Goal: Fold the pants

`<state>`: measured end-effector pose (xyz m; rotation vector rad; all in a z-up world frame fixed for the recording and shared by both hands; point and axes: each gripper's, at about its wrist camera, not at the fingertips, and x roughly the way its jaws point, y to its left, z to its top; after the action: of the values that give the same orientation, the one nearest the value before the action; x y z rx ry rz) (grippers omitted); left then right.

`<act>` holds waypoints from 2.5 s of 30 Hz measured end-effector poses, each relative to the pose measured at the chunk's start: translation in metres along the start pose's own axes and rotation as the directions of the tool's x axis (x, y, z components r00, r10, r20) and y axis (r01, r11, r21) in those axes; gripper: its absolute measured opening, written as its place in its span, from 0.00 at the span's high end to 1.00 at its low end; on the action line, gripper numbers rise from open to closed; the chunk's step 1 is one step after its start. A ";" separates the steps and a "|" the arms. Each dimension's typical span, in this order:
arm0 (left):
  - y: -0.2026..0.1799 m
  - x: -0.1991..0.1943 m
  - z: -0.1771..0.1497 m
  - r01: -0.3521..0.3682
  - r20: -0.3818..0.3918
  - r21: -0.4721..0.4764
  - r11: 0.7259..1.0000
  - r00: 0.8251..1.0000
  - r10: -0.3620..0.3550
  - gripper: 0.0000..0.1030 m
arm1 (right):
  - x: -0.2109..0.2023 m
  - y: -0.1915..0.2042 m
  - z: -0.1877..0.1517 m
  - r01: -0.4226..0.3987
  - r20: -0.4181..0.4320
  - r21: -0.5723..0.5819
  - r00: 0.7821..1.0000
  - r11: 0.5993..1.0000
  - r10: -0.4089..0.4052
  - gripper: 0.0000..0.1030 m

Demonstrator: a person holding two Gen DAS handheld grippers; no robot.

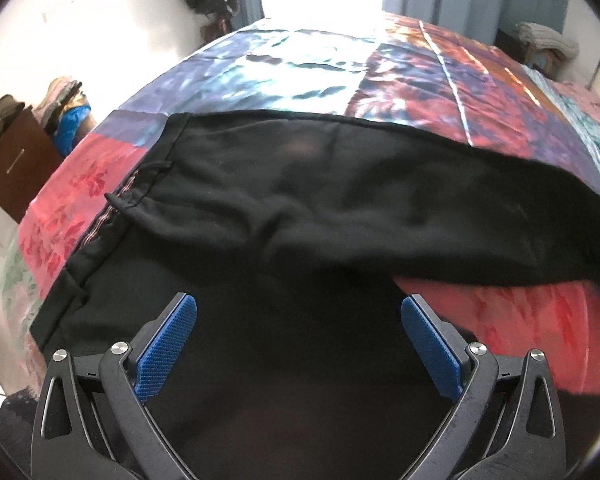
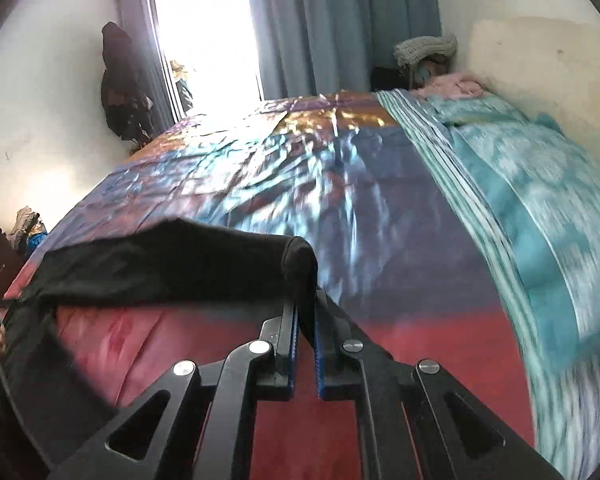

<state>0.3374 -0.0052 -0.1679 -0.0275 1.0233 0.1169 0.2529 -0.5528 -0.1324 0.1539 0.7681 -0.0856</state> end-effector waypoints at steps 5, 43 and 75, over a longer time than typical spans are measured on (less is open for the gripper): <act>-0.003 -0.004 -0.018 0.005 -0.036 0.013 1.000 0.999 -0.005 0.01 | -0.024 0.009 -0.088 0.087 -0.114 0.011 0.990 0.996 -0.086 0.93; 0.011 -0.001 -0.052 0.035 -0.105 -0.018 0.999 0.994 -0.037 0.01 | -0.019 -0.044 -0.154 -0.093 0.061 0.849 0.995 0.521 0.079 0.64; -0.043 0.113 0.157 0.434 -0.219 -0.406 0.804 0.808 -0.547 0.95 | -0.166 0.031 -0.016 -0.255 0.262 0.424 0.953 0.869 0.152 0.90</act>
<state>0.5337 -0.0265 -0.1845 -0.6533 1.2880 -0.2068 0.1270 -0.5159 -0.0243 0.6636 0.4927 -0.0777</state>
